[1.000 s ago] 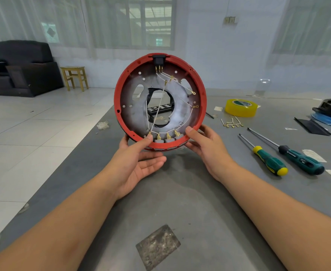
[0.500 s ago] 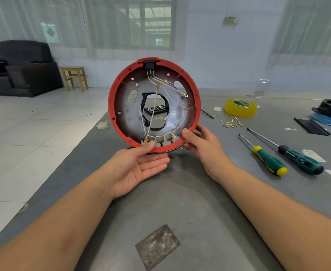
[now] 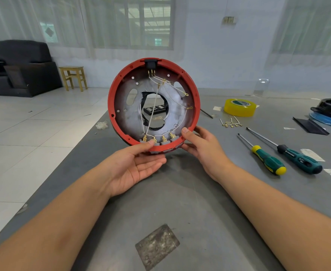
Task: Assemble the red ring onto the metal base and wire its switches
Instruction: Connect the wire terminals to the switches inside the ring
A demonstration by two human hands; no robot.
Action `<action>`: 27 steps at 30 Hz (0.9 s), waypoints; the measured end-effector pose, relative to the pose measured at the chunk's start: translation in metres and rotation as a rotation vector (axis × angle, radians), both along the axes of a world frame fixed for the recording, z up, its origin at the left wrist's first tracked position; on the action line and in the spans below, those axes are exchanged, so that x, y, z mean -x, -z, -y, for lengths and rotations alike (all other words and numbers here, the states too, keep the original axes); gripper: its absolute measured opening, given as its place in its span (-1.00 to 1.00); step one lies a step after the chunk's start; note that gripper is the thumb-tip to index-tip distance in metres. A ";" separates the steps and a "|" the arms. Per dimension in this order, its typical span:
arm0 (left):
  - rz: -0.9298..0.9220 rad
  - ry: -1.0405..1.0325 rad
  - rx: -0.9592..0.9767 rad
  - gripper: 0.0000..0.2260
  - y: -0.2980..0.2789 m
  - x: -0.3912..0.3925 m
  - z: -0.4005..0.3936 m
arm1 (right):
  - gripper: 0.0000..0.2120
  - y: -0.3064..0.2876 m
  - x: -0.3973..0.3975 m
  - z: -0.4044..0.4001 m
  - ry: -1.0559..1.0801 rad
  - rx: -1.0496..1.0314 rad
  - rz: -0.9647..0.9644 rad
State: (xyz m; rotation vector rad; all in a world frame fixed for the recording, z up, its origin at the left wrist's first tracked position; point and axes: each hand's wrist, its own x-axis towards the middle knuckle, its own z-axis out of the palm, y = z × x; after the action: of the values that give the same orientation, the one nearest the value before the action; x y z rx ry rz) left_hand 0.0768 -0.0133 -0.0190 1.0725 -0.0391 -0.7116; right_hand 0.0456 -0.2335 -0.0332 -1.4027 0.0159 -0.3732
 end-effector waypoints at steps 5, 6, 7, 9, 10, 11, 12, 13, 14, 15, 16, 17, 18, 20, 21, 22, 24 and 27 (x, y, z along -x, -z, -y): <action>-0.027 0.059 -0.034 -0.81 -0.001 -0.004 -0.006 | -0.69 0.000 0.003 -0.005 -0.021 0.061 -0.007; -0.025 0.062 -0.036 -0.83 -0.001 -0.005 -0.006 | -0.70 0.000 0.003 -0.005 -0.024 0.066 -0.005; -0.024 0.064 -0.035 -0.84 -0.001 -0.005 -0.006 | -0.70 -0.001 0.003 -0.004 -0.026 0.067 -0.007; -0.023 0.065 -0.033 -0.85 0.000 -0.005 -0.006 | -0.72 -0.002 0.004 -0.004 -0.031 0.065 -0.019; -0.020 0.064 -0.033 -0.85 0.001 -0.006 -0.006 | -0.72 -0.002 0.004 -0.003 -0.035 0.067 -0.023; -0.017 0.062 -0.030 -0.85 0.001 -0.006 -0.005 | -0.73 -0.002 0.004 -0.003 -0.043 0.067 -0.027; -0.014 0.060 -0.025 -0.85 0.002 -0.006 -0.005 | -0.73 -0.002 0.003 -0.003 -0.050 0.069 -0.033; -0.010 0.056 -0.020 -0.84 0.002 -0.005 -0.005 | -0.73 -0.001 0.003 -0.002 -0.059 0.071 -0.038; -0.007 0.050 -0.014 -0.83 0.003 -0.005 -0.005 | -0.73 0.000 0.002 0.000 -0.067 0.080 -0.040; -0.002 0.039 -0.009 -0.80 0.003 -0.005 -0.004 | -0.73 0.001 0.001 0.001 -0.075 0.086 -0.042; 0.005 0.023 -0.004 -0.76 0.003 -0.004 -0.004 | -0.73 0.001 0.000 0.002 -0.077 0.097 -0.045; 0.012 0.005 -0.003 -0.69 0.003 -0.004 -0.003 | -0.72 0.001 0.001 0.002 -0.074 0.118 -0.048; 0.017 -0.012 -0.006 -0.62 0.003 -0.005 -0.002 | -0.70 0.001 0.001 0.002 -0.063 0.162 -0.050; 0.020 -0.037 -0.005 -0.56 0.003 -0.005 -0.001 | -0.63 0.001 0.001 0.002 -0.023 0.274 -0.057; 0.019 -0.046 -0.001 -0.55 0.003 -0.005 0.000 | -0.59 0.001 0.002 0.003 0.018 0.329 -0.062; 0.020 -0.053 0.003 -0.54 0.003 -0.006 0.000 | -0.57 0.001 0.002 0.005 0.077 0.418 -0.065; 0.031 -0.067 0.000 -0.52 0.003 -0.008 0.000 | -0.53 0.004 0.001 0.016 0.241 0.712 -0.097; 0.042 -0.090 0.011 -0.53 0.004 -0.012 0.001 | -0.56 0.012 -0.009 0.043 0.408 1.113 -0.236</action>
State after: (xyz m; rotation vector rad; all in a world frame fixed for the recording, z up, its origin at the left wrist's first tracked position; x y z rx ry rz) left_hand 0.0892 -0.0147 -0.0227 1.0719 -0.0307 -0.6070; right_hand 0.0546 -0.2766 -0.0454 -2.5551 0.3345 -0.5900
